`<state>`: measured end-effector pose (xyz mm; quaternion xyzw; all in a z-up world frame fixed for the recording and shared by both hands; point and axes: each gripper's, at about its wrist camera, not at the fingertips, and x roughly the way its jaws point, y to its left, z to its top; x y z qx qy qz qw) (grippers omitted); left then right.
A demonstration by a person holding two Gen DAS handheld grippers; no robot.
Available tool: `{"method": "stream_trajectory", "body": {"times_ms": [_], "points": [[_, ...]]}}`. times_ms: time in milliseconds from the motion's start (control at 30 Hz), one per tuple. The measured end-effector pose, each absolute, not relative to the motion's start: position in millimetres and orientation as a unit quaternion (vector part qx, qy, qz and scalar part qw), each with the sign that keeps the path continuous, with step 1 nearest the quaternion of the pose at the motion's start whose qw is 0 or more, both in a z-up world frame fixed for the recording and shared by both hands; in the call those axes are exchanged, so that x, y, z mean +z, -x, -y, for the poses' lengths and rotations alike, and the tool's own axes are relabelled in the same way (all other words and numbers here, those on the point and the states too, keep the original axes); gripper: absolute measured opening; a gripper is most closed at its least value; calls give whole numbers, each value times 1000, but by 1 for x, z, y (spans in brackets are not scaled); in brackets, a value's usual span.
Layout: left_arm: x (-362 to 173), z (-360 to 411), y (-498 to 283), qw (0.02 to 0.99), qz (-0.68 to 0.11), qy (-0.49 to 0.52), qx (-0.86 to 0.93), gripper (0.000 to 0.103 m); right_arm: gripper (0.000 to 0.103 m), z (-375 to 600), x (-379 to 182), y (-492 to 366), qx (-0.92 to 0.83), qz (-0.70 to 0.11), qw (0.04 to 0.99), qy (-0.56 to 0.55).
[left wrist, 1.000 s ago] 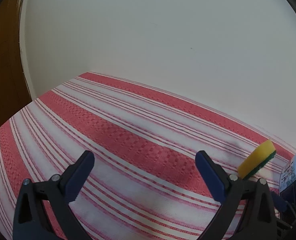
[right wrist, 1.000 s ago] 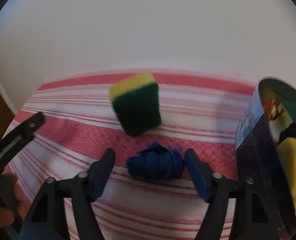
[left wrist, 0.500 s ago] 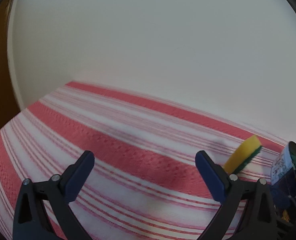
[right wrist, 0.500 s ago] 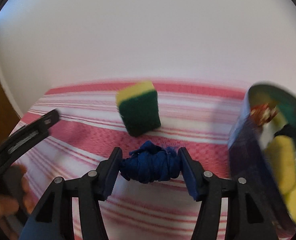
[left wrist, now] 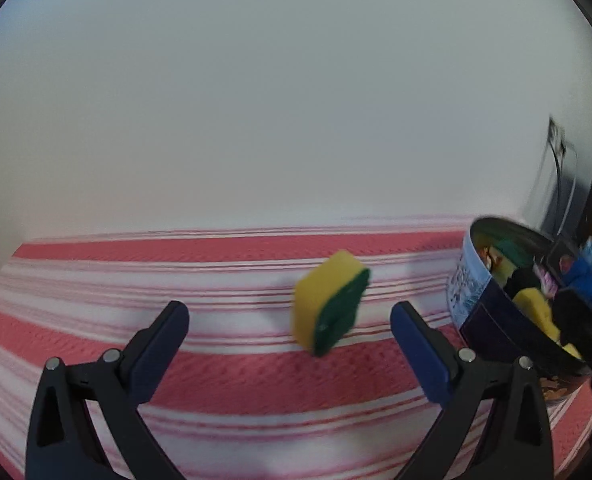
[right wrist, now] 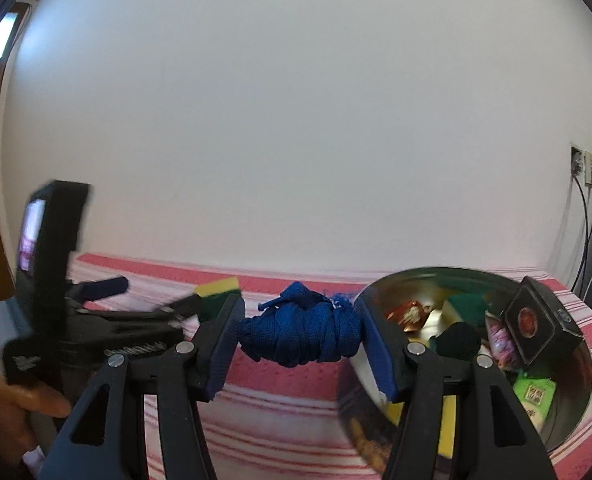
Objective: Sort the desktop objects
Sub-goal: 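Grasp the yellow-green sponge with the left gripper while the right holds the blue ball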
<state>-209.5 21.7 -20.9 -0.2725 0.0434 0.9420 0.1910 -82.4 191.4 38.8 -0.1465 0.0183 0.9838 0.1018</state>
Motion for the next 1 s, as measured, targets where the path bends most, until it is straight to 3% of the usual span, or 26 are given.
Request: {"method": "stream_trajectory", "body": {"times_ms": [167, 200, 267, 300, 467, 533, 1000], "points": [[-27, -55, 239, 198, -88, 298, 930, 102, 60, -201, 39, 86, 981, -32, 107, 156], [-31, -59, 247, 193, -93, 308, 927, 98, 60, -204, 39, 86, 981, -35, 109, 157], [-40, -62, 260, 193, -86, 336, 918, 75, 60, -208, 39, 88, 980, -40, 112, 160], [-45, -61, 268, 198, -77, 359, 909, 53, 60, -209, 40, 88, 979, -42, 113, 162], [-43, -41, 269, 217, -18, 366, 905, 38, 60, -209, 40, 90, 978, -52, 115, 168], [-42, -36, 265, 217, -8, 364, 906, 26, 60, -209, 40, 84, 978, -49, 117, 165], [-20, -28, 211, 183, 12, 305, 935, 26, 60, -210, 34, 77, 981, -38, 127, 145]]}}
